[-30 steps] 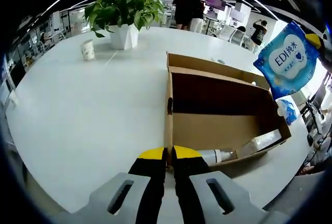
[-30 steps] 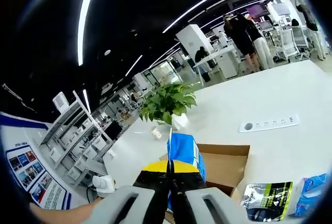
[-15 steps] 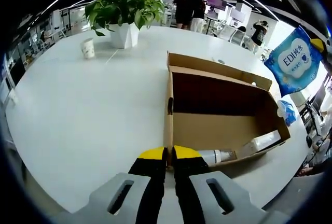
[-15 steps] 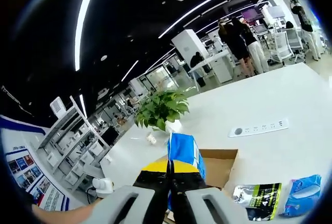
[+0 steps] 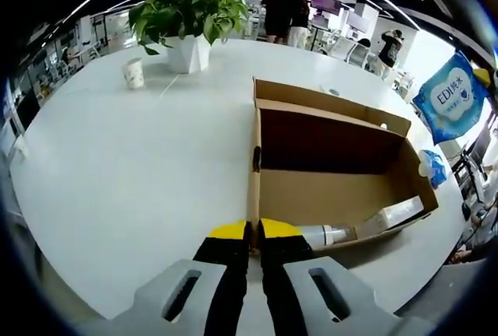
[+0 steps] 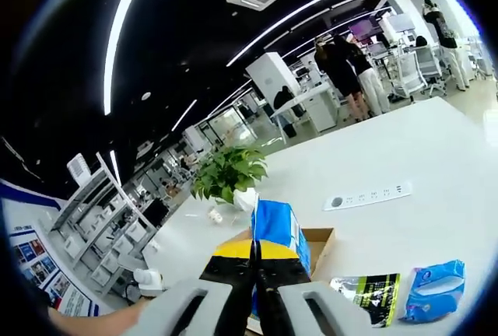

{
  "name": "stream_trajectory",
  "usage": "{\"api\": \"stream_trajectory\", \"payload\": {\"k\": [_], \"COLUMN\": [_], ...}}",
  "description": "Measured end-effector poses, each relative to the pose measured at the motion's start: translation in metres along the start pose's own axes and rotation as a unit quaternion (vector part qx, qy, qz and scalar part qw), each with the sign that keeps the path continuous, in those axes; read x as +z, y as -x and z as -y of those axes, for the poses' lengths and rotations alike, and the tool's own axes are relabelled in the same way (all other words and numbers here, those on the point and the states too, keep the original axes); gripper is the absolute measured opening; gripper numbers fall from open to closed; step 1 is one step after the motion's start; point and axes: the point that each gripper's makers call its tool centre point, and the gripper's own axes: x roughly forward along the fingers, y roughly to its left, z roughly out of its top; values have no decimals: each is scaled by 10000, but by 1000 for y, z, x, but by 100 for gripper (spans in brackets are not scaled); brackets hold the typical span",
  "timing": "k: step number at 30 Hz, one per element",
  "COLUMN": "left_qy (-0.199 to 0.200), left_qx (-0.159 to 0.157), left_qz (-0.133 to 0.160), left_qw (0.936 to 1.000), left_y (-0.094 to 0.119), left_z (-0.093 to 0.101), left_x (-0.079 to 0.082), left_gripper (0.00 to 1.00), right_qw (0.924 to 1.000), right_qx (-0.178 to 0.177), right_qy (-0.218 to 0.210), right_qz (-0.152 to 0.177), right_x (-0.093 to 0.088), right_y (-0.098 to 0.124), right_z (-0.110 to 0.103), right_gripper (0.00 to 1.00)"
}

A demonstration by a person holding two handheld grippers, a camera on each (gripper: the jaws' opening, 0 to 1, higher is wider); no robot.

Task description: Operate the shoe box by opening the lid, removing the specified soft item, and placing it in the target area until the item is outside and the box remains undamaged.

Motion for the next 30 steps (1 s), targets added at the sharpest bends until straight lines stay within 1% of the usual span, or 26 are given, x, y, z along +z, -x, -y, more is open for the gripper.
{"api": "stream_trajectory", "payload": {"k": [8, 18, 30], "left_qy": [46, 64, 135], "left_qx": [55, 114, 131], "left_qz": [9, 18, 65], "left_qw": [10000, 9999, 9998], "left_y": [1, 1, 2], "left_z": [-4, -8, -12], "left_x": [0, 0, 1], "left_gripper": [1, 1, 1], "right_qw": [9999, 9996, 9986], "right_qx": [-121, -267, -459], "right_qy": [-87, -97, -154], "right_qz": [9, -1, -203], "right_x": [-6, -12, -37], "right_y": [9, 9, -2], "right_z": [13, 24, 40], "right_gripper": [0, 0, 0]}}
